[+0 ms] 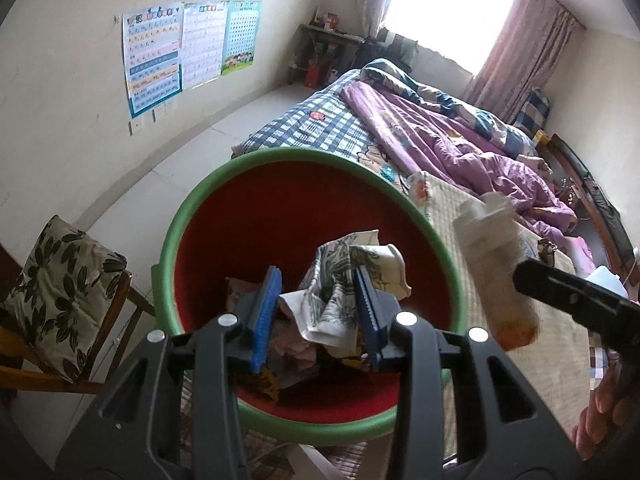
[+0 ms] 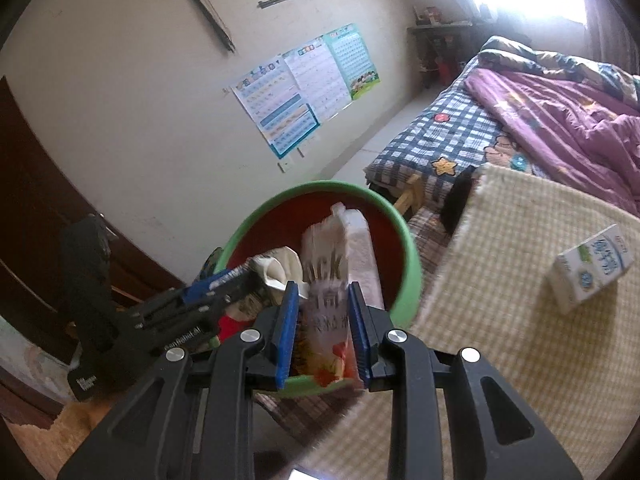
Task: Collect trash
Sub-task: 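Carry the silver wrapper over the bin with the left gripper while the right carries the POCKY bag, then release both wrappers into the bin and move both grippers back over the mat, then grasp the white milk carton with the left gripper while the right grasps the dark crumpled wrapper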
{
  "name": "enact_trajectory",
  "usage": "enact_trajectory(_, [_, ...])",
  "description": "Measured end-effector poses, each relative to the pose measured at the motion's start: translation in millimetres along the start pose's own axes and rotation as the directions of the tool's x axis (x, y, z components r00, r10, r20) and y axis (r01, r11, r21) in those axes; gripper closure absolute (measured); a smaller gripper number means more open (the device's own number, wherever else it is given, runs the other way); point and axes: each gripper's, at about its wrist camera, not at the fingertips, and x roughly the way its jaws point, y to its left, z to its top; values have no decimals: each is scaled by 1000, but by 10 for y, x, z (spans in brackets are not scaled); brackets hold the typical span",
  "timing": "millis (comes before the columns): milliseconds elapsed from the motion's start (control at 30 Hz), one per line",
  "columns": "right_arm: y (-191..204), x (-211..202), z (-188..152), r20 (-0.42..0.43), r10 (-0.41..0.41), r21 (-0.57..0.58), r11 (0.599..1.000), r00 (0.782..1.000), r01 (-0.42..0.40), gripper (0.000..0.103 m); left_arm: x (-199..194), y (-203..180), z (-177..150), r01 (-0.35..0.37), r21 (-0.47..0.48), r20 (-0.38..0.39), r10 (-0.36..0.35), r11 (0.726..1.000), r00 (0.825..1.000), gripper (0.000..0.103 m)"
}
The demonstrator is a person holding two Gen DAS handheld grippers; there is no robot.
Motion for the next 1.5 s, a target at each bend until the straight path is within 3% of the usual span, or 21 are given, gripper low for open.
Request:
enact_trajectory(200, [79,192,67,-17,29,18,999,999,-29,75,50,100,9,-10,-11,-11,10,1000,1000,67])
enact_trajectory(233, [79,207,81,-17,29,23,999,999,-29,72,60,117,11,-13,-15,-15,13,1000,1000,66])
enact_trajectory(300, [48,194,83,-4,29,37,999,1000,-28,54,59,136,16,-16,-24,-9,16,1000,1000,45])
enact_trajectory(333, [18,174,88,4,24,42,999,1000,-25,52,49,140,19,-19,-29,0,19,999,1000,42])
enact_trajectory(500, [-373,-26,51,46,-95,86,992,994,91,42,60,93,36,-36,-31,13,36,999,999,40])
enact_trajectory(633, [-1022,-346,-5,84,-315,170,939,945,298,39,63,-23,36,-39,-21,28,40,999,999,40])
enact_trajectory(700, [-1411,-541,-30,101,-415,232,894,904,384,35,55,-114,44,-38,-7,38,39,999,999,39])
enact_trajectory(800, [-2077,-781,-56,74,-561,302,800,824,518,32,52,-320,82,-16,25,53,15,1000,998,33])
enact_trajectory(900, [-2588,-870,-94,19,-622,328,743,783,583,32,82,-634,128,34,72,60,-38,997,997,25])
enact_trajectory(1000, [-2941,-808,-81,-31,-642,308,723,766,618,29,212,-1117,163,111,160,35,-118,981,992,20])
enact_trajectory(1100, [-3144,-706,-76,-55,-643,278,725,764,630,29,415,-1583,145,177,255,-27,-176,951,984,15])
enact_trajectory(1200, [-3334,-619,-50,-63,-619,275,743,783,610,29,621,-1966,98,214,327,-81,-199,920,977,14])
enact_trajectory(1233, [-3389,-594,-49,-71,-609,276,749,790,602,30,746,-2130,89,223,357,-115,-194,907,974,13])
enact_trajectory(1300, [-3479,-571,-32,-82,-597,277,755,798,594,44,886,-2311,72,229,385,-155,-181,894,971,13])
enact_trajectory(1400, [-3445,-663,-76,-60,-568,289,777,821,559,45,1053,-2576,49,272,417,-202,-204,867,958,13])
enact_trajectory(1500, [-3408,-810,-199,-43,-544,305,791,838,530,45,1260,-2784,29,256,472,-218,-170,844,961,13])
